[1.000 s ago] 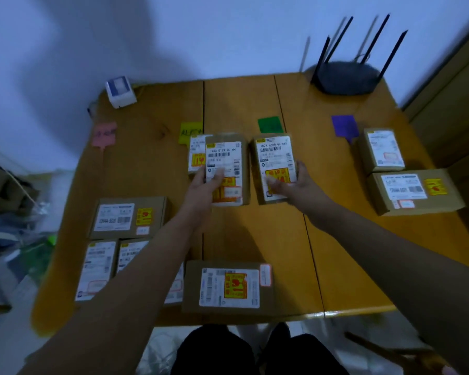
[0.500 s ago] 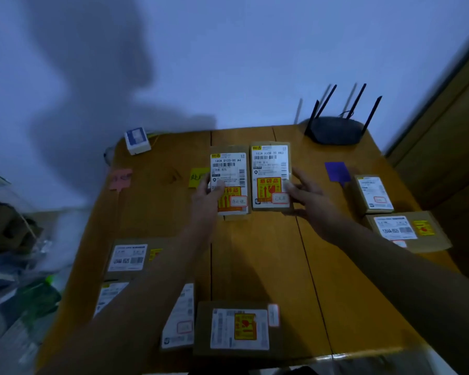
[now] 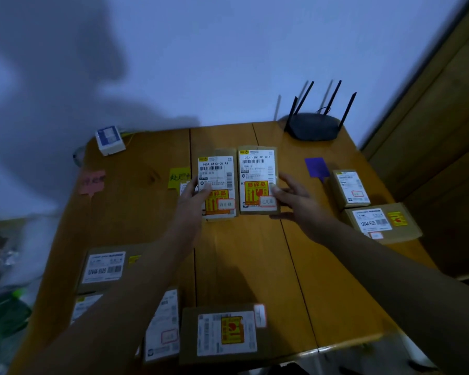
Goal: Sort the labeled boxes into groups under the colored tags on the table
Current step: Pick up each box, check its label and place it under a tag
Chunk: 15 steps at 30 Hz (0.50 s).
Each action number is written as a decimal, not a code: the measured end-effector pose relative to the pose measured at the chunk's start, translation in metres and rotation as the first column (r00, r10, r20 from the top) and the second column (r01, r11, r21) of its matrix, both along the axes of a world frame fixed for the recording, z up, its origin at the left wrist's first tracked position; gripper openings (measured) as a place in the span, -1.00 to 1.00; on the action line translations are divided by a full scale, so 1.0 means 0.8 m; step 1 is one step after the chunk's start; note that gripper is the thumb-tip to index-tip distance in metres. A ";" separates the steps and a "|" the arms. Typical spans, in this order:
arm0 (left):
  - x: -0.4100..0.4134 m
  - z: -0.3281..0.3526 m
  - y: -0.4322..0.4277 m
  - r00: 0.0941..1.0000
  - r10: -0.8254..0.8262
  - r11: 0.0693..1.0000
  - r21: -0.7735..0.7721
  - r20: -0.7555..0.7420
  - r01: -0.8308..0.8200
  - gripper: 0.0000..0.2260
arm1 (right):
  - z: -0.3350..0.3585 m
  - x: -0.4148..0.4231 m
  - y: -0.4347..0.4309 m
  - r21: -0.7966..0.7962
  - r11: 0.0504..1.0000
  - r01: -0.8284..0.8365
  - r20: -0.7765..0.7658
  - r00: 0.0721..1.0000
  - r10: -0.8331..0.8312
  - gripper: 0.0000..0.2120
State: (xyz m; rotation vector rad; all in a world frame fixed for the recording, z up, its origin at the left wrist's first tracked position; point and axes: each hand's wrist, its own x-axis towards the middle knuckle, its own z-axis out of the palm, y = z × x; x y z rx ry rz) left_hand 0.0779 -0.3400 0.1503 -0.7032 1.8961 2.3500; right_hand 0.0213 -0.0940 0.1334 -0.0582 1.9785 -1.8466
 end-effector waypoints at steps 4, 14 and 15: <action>-0.002 -0.023 -0.008 0.993 -0.095 0.994 -0.056 0.066 0.099 -0.64 | -0.009 0.005 0.015 0.042 0.999 -0.014 0.054 0.998 0.011 -0.52; -0.014 -0.083 0.003 0.929 -0.289 0.949 -0.057 0.232 0.309 -0.59 | -0.037 0.033 0.057 0.144 0.988 0.048 0.189 0.979 -0.075 -0.41; -0.015 -0.087 0.008 0.926 -0.293 0.948 -0.054 0.239 0.314 -0.60 | -0.041 0.035 0.062 0.148 0.987 0.059 0.203 0.975 -0.089 -0.42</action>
